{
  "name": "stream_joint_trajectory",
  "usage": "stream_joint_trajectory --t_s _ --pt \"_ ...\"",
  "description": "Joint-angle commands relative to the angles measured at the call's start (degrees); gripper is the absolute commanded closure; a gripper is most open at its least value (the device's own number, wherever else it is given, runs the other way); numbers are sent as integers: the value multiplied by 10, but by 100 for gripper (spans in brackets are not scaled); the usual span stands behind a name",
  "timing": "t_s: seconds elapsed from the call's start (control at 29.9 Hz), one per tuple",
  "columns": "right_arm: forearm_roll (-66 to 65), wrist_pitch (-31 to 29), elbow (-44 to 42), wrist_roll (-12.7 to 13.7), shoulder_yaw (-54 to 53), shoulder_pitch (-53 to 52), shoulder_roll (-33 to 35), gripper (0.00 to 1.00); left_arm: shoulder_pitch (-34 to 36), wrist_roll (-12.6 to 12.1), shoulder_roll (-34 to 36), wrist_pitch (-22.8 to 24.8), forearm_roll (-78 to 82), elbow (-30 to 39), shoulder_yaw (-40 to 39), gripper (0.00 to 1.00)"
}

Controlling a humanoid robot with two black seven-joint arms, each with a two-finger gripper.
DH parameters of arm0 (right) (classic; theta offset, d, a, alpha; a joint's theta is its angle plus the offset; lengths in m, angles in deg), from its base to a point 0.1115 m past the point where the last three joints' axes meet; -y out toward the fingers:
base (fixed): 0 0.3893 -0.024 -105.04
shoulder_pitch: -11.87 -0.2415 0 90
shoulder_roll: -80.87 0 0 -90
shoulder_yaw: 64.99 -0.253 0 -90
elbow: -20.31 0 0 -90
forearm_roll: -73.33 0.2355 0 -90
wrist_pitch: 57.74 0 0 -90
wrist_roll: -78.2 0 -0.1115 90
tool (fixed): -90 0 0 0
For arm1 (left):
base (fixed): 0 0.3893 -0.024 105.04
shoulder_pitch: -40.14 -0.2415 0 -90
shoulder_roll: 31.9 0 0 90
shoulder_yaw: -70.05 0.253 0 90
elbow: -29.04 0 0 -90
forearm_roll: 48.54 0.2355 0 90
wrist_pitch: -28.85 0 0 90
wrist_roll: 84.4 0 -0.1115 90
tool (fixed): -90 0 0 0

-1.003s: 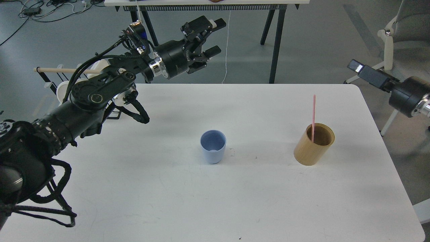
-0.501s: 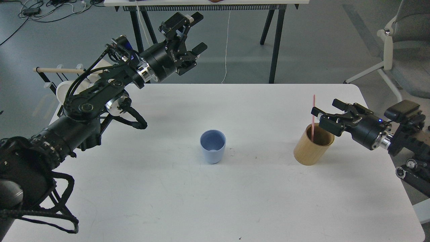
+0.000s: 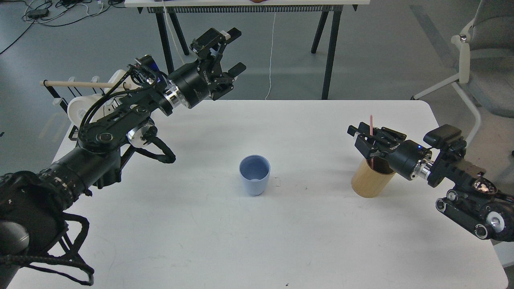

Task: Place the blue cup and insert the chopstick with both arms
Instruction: 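Reach the right gripper to the pink stick in the tan cup, then grasp the pink stick and pull it up out of the tan cup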

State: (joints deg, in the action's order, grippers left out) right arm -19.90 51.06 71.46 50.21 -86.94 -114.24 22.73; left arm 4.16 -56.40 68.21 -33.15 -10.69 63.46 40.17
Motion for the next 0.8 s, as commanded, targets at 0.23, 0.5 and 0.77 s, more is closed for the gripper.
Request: stream_joint_trajectory --t_s 0.23,0.5,0.77 --pt "1 16 4 0 2 3 14 96 -2 0 -4 0 0 -1 0 1" --pt "5 29 25 0 -6 2 55 100 -4 0 -4 0 -1 -1 0 1" --pt "34 23 154 0 -76 2 156 100 -8 0 -6 0 -1 -1 0 1"
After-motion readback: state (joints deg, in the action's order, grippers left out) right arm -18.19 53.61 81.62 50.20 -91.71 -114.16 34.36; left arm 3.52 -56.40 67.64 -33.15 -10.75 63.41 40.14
